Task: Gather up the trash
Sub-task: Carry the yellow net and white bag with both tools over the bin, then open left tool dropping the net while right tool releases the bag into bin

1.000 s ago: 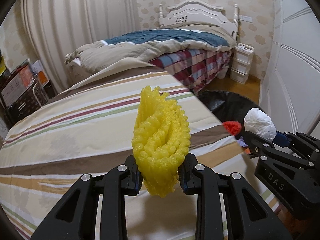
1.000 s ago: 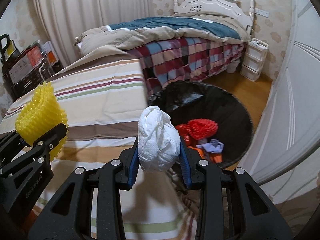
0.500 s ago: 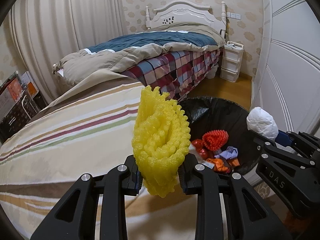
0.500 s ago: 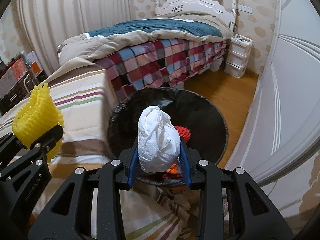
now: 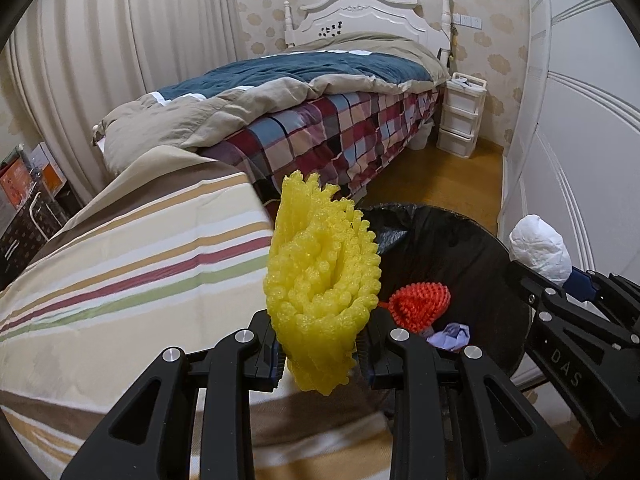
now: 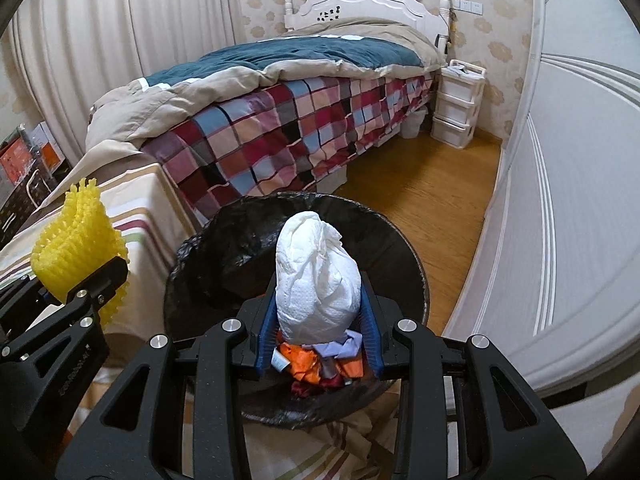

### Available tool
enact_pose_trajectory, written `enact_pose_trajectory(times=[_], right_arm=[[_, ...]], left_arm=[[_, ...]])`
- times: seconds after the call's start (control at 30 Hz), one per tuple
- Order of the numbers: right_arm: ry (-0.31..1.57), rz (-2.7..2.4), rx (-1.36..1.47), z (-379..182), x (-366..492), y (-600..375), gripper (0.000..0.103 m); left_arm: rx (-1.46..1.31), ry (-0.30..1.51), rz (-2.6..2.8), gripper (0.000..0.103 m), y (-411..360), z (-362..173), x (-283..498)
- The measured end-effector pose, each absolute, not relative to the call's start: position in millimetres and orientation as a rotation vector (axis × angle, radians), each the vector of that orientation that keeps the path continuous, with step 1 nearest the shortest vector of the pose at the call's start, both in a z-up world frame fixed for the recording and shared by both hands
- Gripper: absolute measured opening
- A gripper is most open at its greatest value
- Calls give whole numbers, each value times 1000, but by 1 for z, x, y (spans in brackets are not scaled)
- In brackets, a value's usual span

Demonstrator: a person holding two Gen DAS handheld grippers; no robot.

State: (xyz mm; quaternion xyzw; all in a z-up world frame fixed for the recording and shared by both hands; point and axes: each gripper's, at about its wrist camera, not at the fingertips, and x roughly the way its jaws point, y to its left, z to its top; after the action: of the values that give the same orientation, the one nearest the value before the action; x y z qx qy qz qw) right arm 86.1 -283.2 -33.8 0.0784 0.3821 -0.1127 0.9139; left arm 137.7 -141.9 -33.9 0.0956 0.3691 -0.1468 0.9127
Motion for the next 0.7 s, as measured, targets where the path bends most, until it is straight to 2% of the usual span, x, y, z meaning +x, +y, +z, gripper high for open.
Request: enact_pose_trajectory(times=[0.47,0.53,0.63,0.7], right_arm=[[823,-253,182,-55,106,-300,35],[821,-256,186,-54,106,-301,36],[821,-255,188,-54,107,-302,43],[815,-259,186,-53,107,-302,48]], left_arm=[[243,791,-299,30,-163,-43,159],[244,795,-294,33,-163,-43,159],[239,794,-290,45,-162,-43,159],[241,787,-289,58,-163,-42,158]])
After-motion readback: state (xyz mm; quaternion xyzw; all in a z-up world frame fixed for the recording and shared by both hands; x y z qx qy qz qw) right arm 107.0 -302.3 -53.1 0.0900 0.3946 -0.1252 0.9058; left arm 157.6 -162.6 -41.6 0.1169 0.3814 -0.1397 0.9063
